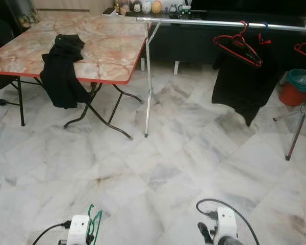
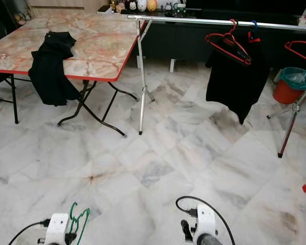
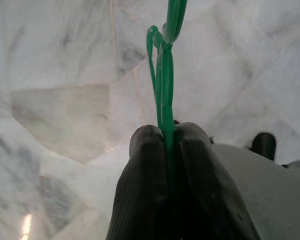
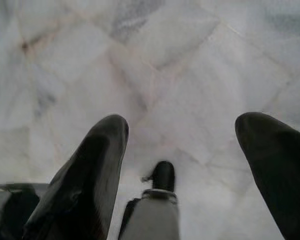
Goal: Hang hanger
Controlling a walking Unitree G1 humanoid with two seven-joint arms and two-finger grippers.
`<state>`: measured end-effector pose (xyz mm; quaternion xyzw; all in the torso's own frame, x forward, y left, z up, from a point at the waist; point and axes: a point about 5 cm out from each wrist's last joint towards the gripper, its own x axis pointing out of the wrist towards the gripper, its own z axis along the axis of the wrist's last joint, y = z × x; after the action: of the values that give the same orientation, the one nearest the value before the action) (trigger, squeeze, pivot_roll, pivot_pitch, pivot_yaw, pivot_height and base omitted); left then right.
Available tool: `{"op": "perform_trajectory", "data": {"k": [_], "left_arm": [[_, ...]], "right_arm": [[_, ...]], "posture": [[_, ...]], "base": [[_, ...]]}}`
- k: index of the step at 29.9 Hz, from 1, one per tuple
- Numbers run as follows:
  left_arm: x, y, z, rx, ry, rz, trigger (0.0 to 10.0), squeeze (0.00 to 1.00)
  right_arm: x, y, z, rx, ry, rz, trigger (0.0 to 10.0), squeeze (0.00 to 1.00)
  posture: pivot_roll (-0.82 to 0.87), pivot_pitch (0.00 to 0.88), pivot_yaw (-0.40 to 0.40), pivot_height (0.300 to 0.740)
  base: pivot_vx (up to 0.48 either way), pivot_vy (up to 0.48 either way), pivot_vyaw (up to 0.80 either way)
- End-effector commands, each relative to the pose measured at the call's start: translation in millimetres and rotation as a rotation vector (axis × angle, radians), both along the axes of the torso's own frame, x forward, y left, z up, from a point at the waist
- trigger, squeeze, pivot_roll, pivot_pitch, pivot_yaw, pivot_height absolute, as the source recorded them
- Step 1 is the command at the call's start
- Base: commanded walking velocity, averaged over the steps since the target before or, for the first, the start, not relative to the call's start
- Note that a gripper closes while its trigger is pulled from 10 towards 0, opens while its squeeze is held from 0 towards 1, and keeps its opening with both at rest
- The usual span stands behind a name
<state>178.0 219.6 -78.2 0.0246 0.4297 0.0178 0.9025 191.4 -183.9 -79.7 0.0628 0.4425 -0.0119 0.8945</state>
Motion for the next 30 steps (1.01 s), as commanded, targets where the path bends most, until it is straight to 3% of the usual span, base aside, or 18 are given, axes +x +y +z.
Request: {"op": "perform_trajectory", "data": {"k": [1, 22, 30], "left_arm": [[3.2, -1.4, 1.4, -0.003, -0.008, -0.017, 10.0, 0.0], [3.4, -5.4, 0.6, -0.009, -0.004, -0.04, 10.0, 0.0], [3.1, -7.7, 0.0, -0.015, -0.003, -0.039, 10.0, 0.0]], "right_arm": [[-3.2, -4.6, -1.2, -0.021, 0.013, 0.002, 10.0, 0.0], [-3.5, -4.7, -1.6, -0.013, 0.023, -0.014, 10.0, 0.0], [-3.6, -6.0, -1.5, -0.022, 0.034, 0.019, 10.0, 0.0]], "posture": [[0.06, 0.065, 0.001, 0.74], [0.06, 0.069, -0.003, 0.74], [0.06, 0.073, -0.007, 0.74]], "base": [[0.356, 0.0, 0.0], [0.37, 0.0, 0.0], [0.376, 0.0, -0.67]]}}
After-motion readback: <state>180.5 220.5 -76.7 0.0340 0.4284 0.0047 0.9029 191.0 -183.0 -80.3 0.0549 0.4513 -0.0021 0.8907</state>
